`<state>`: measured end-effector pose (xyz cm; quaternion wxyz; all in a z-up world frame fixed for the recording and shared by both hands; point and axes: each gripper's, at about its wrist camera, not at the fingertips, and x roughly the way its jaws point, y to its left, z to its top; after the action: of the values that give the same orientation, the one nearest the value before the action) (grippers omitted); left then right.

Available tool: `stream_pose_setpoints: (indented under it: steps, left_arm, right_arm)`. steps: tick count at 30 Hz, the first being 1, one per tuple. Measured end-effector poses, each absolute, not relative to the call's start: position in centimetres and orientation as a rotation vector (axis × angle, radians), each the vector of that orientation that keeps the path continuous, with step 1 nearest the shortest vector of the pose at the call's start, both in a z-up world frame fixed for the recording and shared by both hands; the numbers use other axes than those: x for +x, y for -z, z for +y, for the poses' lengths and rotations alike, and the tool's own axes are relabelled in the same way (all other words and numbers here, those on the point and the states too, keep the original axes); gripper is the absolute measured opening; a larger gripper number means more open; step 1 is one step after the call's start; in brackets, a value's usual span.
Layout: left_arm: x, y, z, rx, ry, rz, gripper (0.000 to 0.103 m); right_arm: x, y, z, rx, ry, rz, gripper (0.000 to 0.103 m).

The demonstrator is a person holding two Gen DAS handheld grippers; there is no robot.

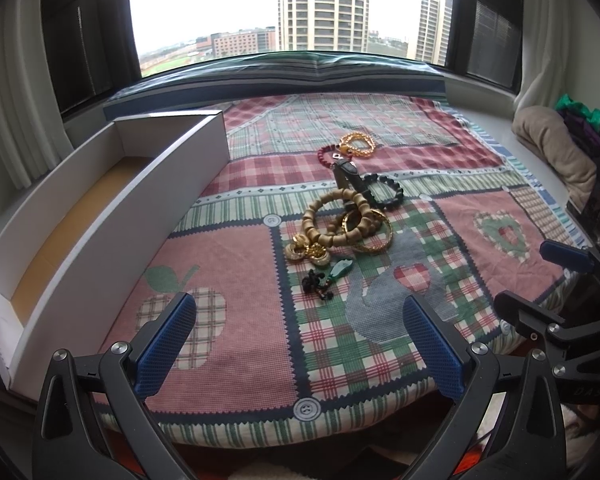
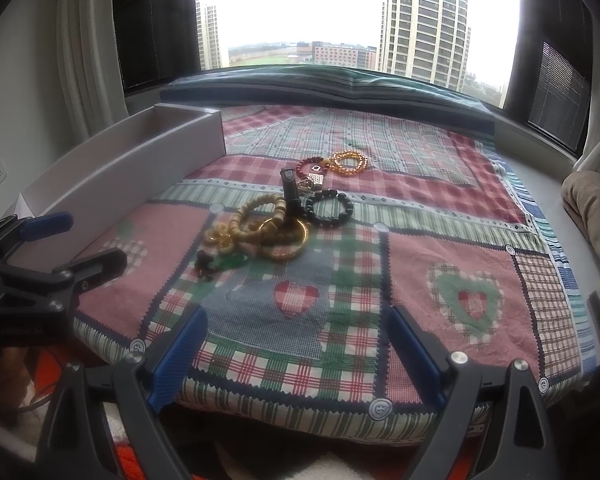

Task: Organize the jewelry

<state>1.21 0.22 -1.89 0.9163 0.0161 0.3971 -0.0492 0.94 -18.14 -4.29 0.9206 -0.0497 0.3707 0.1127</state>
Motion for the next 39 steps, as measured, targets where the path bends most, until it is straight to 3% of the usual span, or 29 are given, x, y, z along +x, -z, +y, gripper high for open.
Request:
stream_pose_setpoints:
  steps: [19, 27, 34, 39]
  left_arm:
    - [1.4, 1.6, 1.0, 0.049, 0.093, 0.802, 0.103]
    - [3.8, 3.2, 5.0, -0.091, 0.070, 0.917, 0.103]
    - [8.6, 2.8, -1.4, 0.006, 0.301, 0.941, 0.102]
    - [14.0, 5.7, -7.4, 0.179, 0.350, 0.960, 0.098]
  right_arm:
    - [1.1, 3.9, -18.3, -0.090, -0.238, 0.752, 0.093]
    - [2.0, 4.3, -20.7, -0.029, -0.178, 0.763, 0.093]
    - [2.1, 4.9, -20.8, -0.019, -0.197, 0.770, 0.093]
    - [1.8, 5.0, -21.3, -0.003, -0.198, 0.768, 0.093]
